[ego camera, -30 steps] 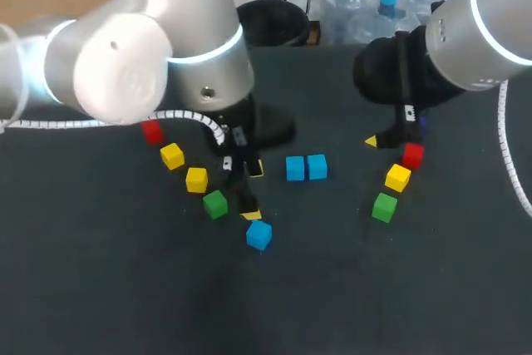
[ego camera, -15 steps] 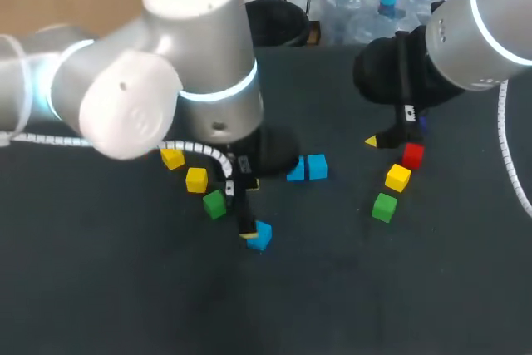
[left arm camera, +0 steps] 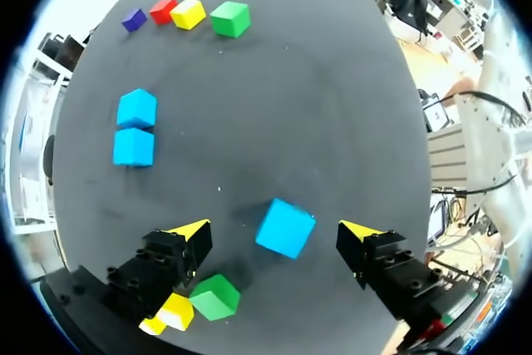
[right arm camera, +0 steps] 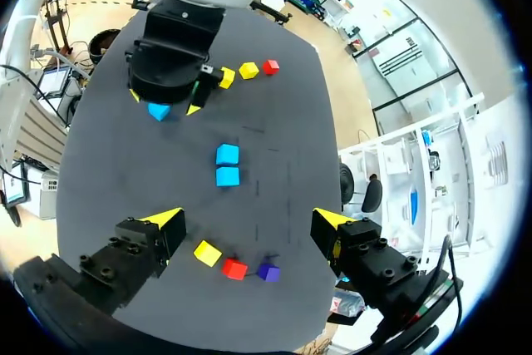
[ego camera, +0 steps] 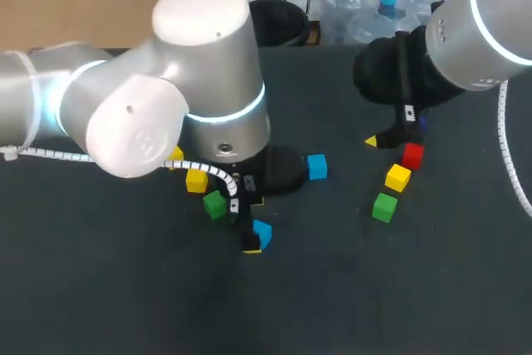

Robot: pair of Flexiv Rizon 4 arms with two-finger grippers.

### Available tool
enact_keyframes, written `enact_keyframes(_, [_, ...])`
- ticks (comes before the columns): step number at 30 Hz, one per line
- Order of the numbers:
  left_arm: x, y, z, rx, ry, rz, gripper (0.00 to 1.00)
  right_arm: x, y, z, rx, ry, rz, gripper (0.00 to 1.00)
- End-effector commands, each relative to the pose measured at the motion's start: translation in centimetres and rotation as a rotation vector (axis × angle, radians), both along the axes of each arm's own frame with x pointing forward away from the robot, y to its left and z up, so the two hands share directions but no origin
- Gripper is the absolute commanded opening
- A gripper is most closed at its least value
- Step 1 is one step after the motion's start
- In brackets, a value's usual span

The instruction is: Place the blue cubes, place green cubes on the blue cubes, place the yellow cubes on the green cubes, then place the red cubes on the yellow cubes, and place purple cube on the red cubes.

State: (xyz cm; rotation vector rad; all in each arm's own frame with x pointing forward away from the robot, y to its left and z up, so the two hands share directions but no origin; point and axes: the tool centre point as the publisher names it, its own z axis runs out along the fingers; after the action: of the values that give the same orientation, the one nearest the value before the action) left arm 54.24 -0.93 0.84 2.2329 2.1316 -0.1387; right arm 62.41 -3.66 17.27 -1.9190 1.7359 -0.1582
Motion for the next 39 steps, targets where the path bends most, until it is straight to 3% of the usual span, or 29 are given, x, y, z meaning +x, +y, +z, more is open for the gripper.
enact_keyframes(1, [-0.1,-0.2,-0.6,0.005,0.003,-0.001,1.0,-0.1,0.0,-0.1,0.001,-0.006,-0.004,1.0])
enact_keyframes(7, [0.0,-0.2,-0.8,0.004,0.003,-0.006,0.97,-0.1,0.0,-0.1,0.001,-0.006,-0.004,1.0])
enact_keyframes(9, [0.0,-0.2,-0.9,0.006,0.004,-0.008,0.77,-0.1,0.0,-0.1,0.001,-0.006,-0.004,1.0])
enact_keyframes(10, [0.0,-0.1,-0.9,0.009,0.007,-0.009,0.47,-0.1,0.0,-0.1,0.001,-0.006,-0.004,1.0])
enact_keyframes(11, [0.0,-0.1,-1.0,0.014,0.013,-0.011,0.33,-0.1,0.0,-0.1,0.001,-0.006,-0.004,1.0])
enact_keyframes(12, [0.0,0.0,-1.1,0.019,0.02,-0.012,0.29,-0.1,0.0,-0.1,0.001,-0.006,-0.004,1.0])
enact_keyframes(19, [0.0,0.2,-1.2,0.021,0.049,-0.004,0.21,-0.1,0.0,-0.1,0.001,-0.006,-0.004,1.0])
enact_keyframes(24, [0.0,0.2,-1.3,0.02,0.07,-0.002,0.0,-0.1,0.0,-0.1,0.001,-0.006,-0.004,1.0])
enact_keyframes(34, [1.1,0.8,-1.5,0.011,0.095,0.064,0.0,-0.1,0.0,-0.1,0.001,-0.006,-0.004,1.0])
enact_keyframes(39, [2.5,1.6,-2.2,0.034,0.066,0.09,0.0,-0.1,0.0,-0.1,0.001,-0.006,-0.004,1.0])
